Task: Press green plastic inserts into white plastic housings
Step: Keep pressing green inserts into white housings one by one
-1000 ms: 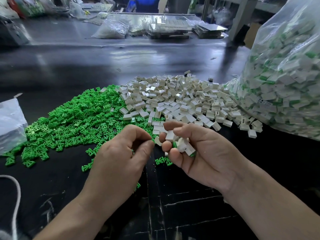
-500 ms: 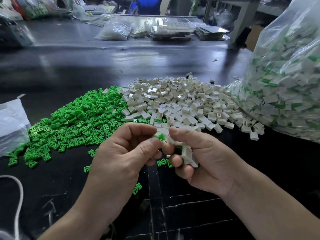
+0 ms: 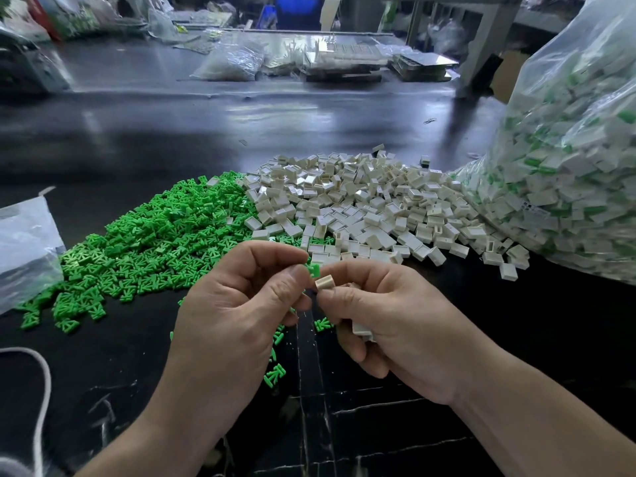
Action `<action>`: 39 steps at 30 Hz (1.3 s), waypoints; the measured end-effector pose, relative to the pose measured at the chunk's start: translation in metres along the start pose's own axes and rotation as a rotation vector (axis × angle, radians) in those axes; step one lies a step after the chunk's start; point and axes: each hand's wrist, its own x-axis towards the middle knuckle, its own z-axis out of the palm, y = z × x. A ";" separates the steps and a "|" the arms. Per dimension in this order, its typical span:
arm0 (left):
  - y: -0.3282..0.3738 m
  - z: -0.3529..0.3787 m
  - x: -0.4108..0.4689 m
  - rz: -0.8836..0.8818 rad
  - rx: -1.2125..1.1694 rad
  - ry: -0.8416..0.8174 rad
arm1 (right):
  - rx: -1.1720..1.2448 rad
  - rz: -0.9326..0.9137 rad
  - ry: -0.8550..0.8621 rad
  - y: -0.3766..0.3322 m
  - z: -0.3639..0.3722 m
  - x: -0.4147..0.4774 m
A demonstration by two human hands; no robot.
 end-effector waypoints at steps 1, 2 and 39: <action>0.000 0.000 0.000 0.012 0.021 -0.003 | -0.034 -0.006 0.001 0.000 0.000 0.000; 0.000 0.001 -0.001 0.020 0.031 -0.005 | -0.062 -0.015 -0.004 0.000 0.000 -0.001; -0.003 -0.001 0.001 -0.393 -0.639 -0.356 | 0.196 0.047 -0.132 0.001 -0.005 0.001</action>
